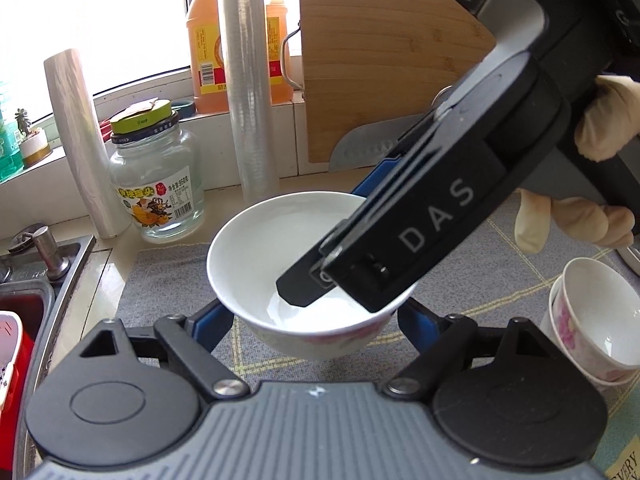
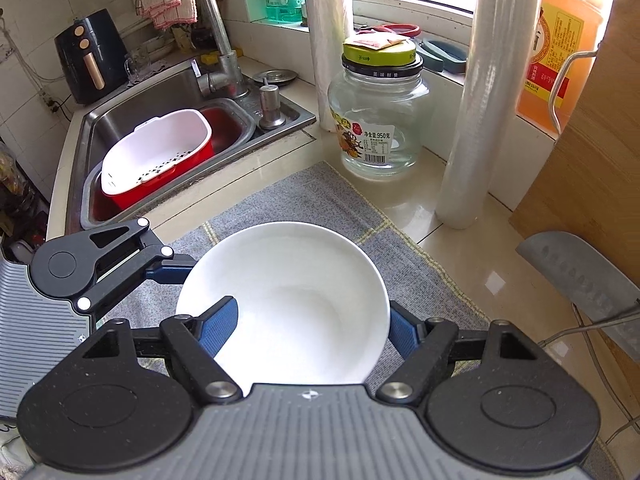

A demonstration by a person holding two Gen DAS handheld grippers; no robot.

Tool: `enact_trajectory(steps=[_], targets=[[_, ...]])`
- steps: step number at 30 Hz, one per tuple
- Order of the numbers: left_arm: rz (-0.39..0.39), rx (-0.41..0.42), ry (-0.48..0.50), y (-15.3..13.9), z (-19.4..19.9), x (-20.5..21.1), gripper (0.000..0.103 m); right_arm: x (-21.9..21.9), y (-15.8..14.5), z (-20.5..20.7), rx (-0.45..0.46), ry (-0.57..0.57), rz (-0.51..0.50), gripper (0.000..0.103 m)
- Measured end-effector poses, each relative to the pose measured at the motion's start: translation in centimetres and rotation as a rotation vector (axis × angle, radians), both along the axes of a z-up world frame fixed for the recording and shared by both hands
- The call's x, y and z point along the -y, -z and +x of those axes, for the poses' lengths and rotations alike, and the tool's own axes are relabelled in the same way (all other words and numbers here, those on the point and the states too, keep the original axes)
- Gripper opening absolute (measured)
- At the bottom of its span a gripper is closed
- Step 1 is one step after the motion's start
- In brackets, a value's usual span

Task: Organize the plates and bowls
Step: 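Lift the pink-flower bowl off the towel with the right gripper, then carry the pink-flower bowl with the right gripper over the nested bowls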

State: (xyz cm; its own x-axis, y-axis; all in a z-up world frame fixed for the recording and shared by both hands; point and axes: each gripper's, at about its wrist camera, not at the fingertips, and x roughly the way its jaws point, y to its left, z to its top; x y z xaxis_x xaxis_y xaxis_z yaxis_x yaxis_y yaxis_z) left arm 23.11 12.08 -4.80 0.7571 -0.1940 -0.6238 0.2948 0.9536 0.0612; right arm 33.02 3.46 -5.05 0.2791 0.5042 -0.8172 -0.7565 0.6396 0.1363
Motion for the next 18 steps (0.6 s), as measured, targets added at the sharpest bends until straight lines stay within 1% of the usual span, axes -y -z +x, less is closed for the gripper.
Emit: enact_trajectory(steps=[4,8,11,18], targets=[[-0.017,-0.013,0.015,-1.0,-1.1,0.5,0.088,0.7,-1.1,-1.3,0.005,0.007,-0.001,0.083],[-0.015,0.003,0.039,-1.9,-2.2,1.4,0.088,1.7,-2.1,-2.8,0.024,0.021,-0.007,0.083],[-0.030,-0.011,0.054,-2.5,-2.8,1.9,0.088,2.3,-2.6,-3.7,0.038,0.032,-0.012,0.083],[-0.012,0.007,0.100,-3.4,-4.3,3.2,0.088,4.1,-3.7,-5.4,0.058,0.068,-0.016,0.083]])
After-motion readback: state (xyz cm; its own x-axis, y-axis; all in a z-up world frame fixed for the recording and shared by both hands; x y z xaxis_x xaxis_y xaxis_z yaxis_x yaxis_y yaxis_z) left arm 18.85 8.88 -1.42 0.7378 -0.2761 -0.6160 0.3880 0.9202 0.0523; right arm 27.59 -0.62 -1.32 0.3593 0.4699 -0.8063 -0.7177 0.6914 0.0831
